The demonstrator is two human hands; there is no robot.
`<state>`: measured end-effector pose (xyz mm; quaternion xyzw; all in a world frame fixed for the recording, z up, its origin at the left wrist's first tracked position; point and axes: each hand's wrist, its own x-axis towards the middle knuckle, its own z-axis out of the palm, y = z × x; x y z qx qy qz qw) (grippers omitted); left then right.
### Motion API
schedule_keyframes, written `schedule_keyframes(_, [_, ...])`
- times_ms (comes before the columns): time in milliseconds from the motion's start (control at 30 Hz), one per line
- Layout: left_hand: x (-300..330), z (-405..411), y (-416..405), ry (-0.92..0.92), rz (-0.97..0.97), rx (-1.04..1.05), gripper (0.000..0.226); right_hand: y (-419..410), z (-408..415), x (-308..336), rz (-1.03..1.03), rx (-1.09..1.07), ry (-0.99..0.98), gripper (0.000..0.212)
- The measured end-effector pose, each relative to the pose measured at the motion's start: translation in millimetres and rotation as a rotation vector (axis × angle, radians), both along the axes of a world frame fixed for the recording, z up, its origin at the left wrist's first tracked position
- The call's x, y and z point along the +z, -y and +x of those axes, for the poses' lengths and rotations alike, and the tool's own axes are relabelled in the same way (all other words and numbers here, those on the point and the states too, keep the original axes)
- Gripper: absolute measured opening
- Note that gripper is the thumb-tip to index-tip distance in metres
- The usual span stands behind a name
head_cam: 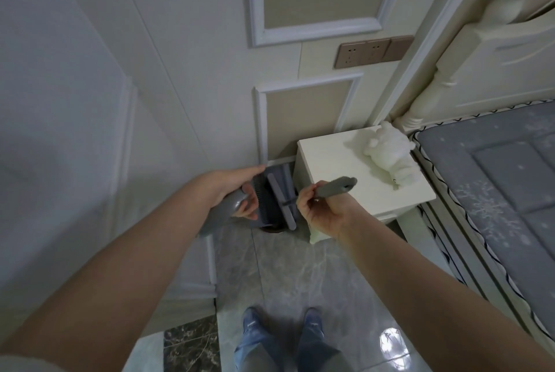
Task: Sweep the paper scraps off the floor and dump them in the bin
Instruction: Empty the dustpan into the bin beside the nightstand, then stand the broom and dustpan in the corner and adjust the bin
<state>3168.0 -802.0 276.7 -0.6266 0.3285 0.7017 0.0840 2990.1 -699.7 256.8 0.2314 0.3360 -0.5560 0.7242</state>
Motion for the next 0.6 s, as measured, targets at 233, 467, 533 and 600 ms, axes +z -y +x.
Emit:
schedule_keyframes(233, [33, 11, 16, 0.08, 0.078, -0.216, 0.086, 11, 25, 30, -0.022, 0.057, -0.047, 0.021])
schedule_keyframes(467, [64, 21, 17, 0.103, 0.051, -0.44, 0.099, 6, 37, 44, -0.16, 0.27, -0.294, 0.023])
schedule_keyframes(533, [73, 25, 21, 0.125, 0.009, -0.483, 0.102, 7, 36, 48, -0.217, 0.319, -0.409, 0.029])
schedule_keyframes(600, [80, 29, 25, 0.141, -0.052, -0.505, 0.102, 7, 35, 49, -0.279, 0.383, -0.486, 0.036])
